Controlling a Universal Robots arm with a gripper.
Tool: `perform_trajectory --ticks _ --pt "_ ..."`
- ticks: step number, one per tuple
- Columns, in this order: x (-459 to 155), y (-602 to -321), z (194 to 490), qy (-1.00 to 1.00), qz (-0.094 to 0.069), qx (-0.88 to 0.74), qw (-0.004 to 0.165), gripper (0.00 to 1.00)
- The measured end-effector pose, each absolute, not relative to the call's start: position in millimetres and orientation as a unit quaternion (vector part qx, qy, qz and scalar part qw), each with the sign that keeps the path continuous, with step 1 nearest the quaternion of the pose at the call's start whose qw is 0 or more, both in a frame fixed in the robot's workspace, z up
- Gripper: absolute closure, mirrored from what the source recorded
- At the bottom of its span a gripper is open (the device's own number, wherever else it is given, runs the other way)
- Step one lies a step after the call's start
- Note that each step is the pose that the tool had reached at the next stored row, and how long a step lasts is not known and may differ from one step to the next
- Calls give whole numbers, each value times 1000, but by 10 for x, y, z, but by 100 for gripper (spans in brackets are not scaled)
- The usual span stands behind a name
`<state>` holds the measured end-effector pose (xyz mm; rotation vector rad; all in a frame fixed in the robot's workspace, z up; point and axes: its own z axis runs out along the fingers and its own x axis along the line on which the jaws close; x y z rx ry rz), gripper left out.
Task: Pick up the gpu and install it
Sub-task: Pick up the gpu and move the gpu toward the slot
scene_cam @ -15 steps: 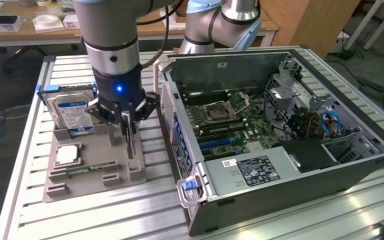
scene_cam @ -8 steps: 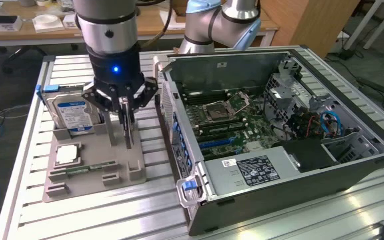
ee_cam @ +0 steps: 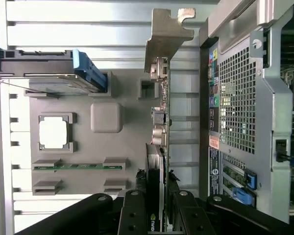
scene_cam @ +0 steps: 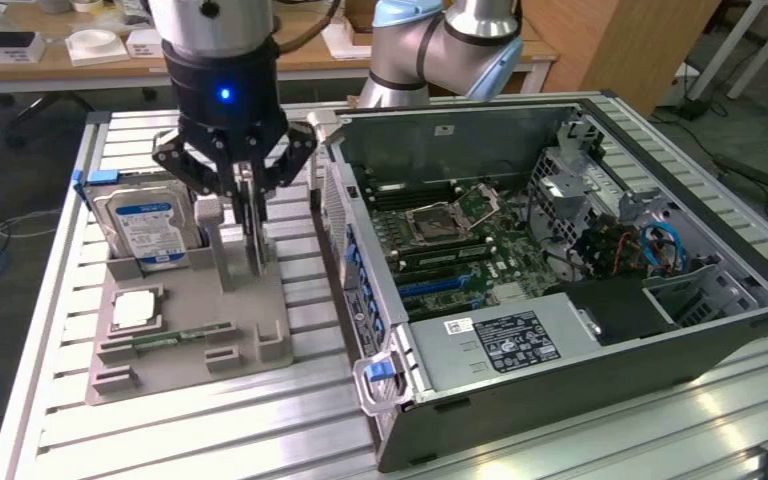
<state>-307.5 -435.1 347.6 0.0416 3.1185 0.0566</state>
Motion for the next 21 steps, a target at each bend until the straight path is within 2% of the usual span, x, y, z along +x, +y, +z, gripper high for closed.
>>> perform_trajectory --ticks 21 --pt "-3073 -4349 4430 1000 18 13 11 74"
